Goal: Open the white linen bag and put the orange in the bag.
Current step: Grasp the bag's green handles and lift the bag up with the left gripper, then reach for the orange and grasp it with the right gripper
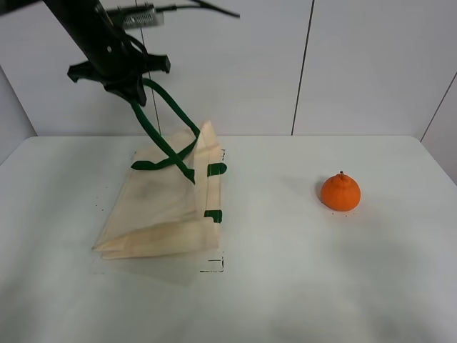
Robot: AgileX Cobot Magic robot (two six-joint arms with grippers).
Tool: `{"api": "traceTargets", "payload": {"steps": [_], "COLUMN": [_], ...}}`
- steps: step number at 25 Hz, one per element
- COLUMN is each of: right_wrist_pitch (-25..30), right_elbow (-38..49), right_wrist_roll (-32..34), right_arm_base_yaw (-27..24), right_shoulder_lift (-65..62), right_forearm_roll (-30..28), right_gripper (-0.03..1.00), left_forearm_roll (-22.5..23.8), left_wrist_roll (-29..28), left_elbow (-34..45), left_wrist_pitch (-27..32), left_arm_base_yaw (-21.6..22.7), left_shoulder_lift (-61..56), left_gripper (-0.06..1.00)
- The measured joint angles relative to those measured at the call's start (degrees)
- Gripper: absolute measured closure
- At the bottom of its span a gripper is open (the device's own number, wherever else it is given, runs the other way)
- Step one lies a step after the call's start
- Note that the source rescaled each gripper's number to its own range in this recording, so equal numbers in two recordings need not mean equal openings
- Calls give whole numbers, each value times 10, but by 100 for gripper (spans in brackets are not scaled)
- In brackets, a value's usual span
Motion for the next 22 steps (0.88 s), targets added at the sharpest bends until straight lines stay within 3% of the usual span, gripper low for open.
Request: {"api": "traceTargets", "payload": {"steps": [6, 10, 16, 22], "right_wrist_pitch": [0, -17, -80, -82], "right_elbow": [0, -24, -136, -340], "right_wrist_roll": [0, 0, 0, -3], "right_arm_base_yaw": [0, 0, 0, 0], "right_shoulder_lift": [12, 116, 423, 783], "right_forearm_roll": [0, 0, 11, 19], "right_gripper": [-3, -3, -3, -3], "left_forearm_roll": [-16, -16, -15, -15], "left_wrist_roll": [30, 39, 41, 41], "left_elbow": [-80, -96, -96, -96], "left_wrist_pitch": [47, 47, 47, 47], "left_arm_base_yaw": [-5, -8, -8, -9], "left_shoulder_lift": [-36, -37, -37, -37], "left_gripper": [94, 94, 94, 94]}}
